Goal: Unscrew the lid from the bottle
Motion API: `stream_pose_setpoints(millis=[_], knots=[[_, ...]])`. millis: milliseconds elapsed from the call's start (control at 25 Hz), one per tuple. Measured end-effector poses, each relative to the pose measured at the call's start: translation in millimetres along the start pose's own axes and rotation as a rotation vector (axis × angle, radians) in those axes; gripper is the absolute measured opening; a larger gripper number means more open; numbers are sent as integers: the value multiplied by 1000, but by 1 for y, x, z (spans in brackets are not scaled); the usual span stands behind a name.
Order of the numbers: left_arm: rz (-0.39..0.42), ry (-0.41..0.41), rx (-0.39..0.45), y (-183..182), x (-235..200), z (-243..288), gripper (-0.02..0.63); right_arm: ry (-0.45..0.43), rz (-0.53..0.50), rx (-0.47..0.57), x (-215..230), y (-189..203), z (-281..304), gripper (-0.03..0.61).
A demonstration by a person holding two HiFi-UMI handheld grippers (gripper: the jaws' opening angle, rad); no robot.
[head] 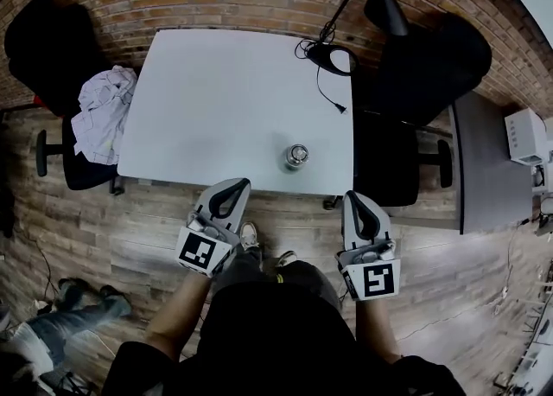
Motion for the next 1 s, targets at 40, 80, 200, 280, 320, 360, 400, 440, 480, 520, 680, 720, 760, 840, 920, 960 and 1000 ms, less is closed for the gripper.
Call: stream_pose_setpoints(millis=[40, 80, 200, 280, 320, 360, 400, 440, 480, 520, 680, 720, 760, 840, 920, 960, 1000], knots=[[-4, 4, -8, 3, -2, 4, 23, -3, -12, -8, 0, 1, 3, 14], [-7, 8, -18, 6, -2, 7, 23, -5, -17, -15, 1, 2, 5, 14], [-9, 22, -40, 17, 2, 21, 23, -4, 0, -30, 10, 10, 8, 14], [11, 32, -33, 21, 7, 33, 23, -15, 10, -35, 16, 17, 12, 14], [24, 33, -30, 21, 9, 37, 23, -27, 12, -34, 19, 20, 15, 14], [26, 26, -37, 21, 9, 40, 23, -41, 16, -34, 20, 24, 19, 14], [21, 15, -49, 21, 9, 41, 23, -57, 21, -36, 21, 27, 23, 14], [15, 6, -61, 22, 9, 42, 23, -73, 25, -39, 22, 29, 26, 14], [14, 4, -73, 24, 10, 43, 23, -88, 25, -40, 25, 31, 30, 14], [21, 11, -87, 27, 11, 44, 23, -99, 23, -40, 27, 32, 33, 14], [40, 45, -136, 50, 11, 57, 25, -122, 43, -43, 34, 45, 47, 14], [35, 51, -143, 58, 12, 61, 26, -132, 44, -49, 34, 49, 51, 14], [41, 62, -145, 67, 14, 65, 34, -142, 42, -55, 33, 53, 54, 14], [36, 87, -166, 86, 22, 74, 141, -152, 50, -66, 31, 61, 61, 14], [24, 110, -185, 104, 29, 84, 169, -156, 66, -79, 32, 71, 67, 15], [25, 121, -189, 112, 31, 88, 184, -159, 70, -85, 32, 76, 70, 15], [22, 129, -193, 119, 33, 93, 198, -162, 72, -90, 32, 81, 72, 15]])
Point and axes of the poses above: the fingertips, and each gripper's own axes: z forward along the fingers, x to its right, y out of its underside, the point moved 1 cm from there along -z, backward along the fingers, and after that the axes turned 8 degrees about -y, right-handed, at the moved point
